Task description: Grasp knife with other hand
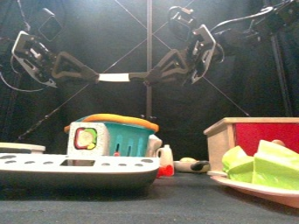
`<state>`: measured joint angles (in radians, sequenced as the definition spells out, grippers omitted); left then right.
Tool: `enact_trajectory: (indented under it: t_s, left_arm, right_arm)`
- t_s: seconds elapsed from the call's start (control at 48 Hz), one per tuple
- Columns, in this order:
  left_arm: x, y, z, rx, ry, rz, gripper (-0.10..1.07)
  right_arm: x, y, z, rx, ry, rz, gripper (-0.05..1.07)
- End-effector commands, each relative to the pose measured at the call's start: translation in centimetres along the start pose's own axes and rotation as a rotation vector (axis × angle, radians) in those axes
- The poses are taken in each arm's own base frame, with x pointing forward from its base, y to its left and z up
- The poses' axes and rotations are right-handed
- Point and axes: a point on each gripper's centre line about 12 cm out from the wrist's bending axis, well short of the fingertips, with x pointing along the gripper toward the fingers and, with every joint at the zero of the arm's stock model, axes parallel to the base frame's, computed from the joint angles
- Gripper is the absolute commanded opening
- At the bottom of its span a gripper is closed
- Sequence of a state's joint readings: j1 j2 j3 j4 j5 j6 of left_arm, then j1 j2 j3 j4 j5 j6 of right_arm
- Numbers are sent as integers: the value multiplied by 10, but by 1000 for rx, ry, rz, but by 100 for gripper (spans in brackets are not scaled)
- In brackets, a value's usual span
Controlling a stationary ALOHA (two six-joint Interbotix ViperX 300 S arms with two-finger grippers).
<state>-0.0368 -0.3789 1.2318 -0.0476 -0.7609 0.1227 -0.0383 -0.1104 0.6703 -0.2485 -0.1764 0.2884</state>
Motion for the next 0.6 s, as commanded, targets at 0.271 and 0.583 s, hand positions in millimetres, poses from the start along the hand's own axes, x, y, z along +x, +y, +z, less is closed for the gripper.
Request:
enact_trajectory:
  t_s: [0.271, 0.583]
  left_arm:
    - [-5, -10, -4, -52, -4, -1, 39]
    - [-6, -15, -9, -53, 13, -20, 39]
  right_arm:
    - [10, 6, 18, 1, -3, 2, 42]
    - [21, 6, 6, -6, 54, -2, 42]
